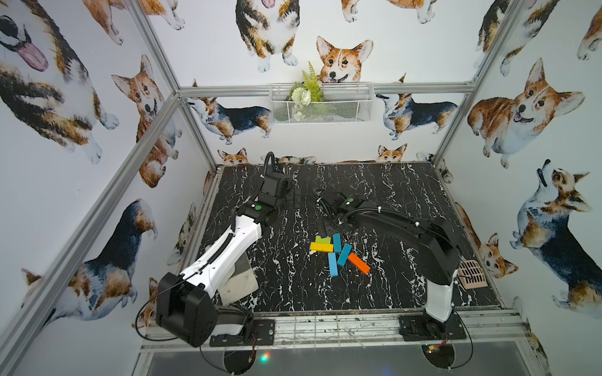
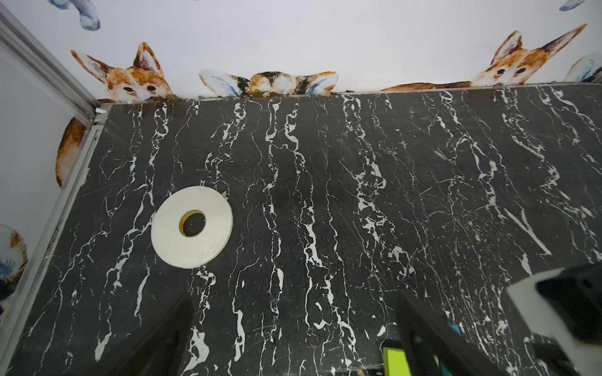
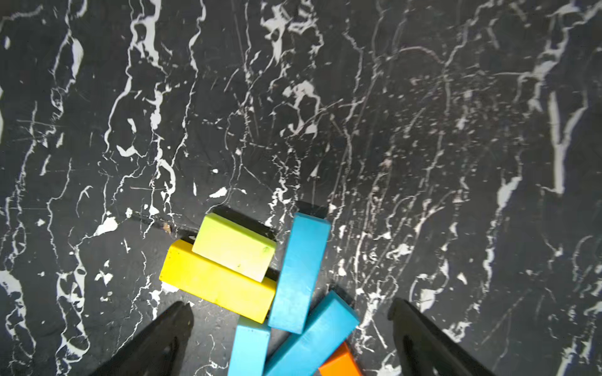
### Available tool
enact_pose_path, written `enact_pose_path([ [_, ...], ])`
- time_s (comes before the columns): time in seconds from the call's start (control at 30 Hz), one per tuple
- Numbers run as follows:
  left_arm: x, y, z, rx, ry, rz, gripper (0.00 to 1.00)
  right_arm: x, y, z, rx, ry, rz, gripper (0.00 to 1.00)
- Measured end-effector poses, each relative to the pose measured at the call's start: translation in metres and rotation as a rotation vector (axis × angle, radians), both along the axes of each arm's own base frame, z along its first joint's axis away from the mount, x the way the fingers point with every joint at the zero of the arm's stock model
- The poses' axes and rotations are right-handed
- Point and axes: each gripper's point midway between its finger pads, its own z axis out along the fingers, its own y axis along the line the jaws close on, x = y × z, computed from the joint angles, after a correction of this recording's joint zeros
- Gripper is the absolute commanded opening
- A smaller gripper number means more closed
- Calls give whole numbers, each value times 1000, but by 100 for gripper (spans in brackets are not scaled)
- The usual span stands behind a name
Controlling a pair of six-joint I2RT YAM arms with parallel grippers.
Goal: Assemble a giraffe with building blocks
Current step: Pick up the building block from the center of the board.
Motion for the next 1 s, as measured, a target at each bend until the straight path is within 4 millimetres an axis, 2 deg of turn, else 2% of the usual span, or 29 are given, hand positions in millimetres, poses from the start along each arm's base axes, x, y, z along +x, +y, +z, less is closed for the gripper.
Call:
enact_pose_path([
  [0.13, 1, 14, -4, -12, 21, 47, 100, 0, 11, -22, -1, 45, -49, 95],
  [0.3, 1, 13, -4, -22, 26, 48, 100, 1, 25, -39, 32, 93, -116, 93],
  [0.53, -2, 13, -3, -35, 25, 45, 100, 5, 49, -43, 97, 106, -129, 93],
  [0.8, -3, 11, -3, -45, 29, 32, 100, 5, 55, -63, 93, 142, -144, 92],
  [1.0, -5, 10, -2, -51, 27, 27, 100, -6, 42, -73, 71, 164, -170, 89],
])
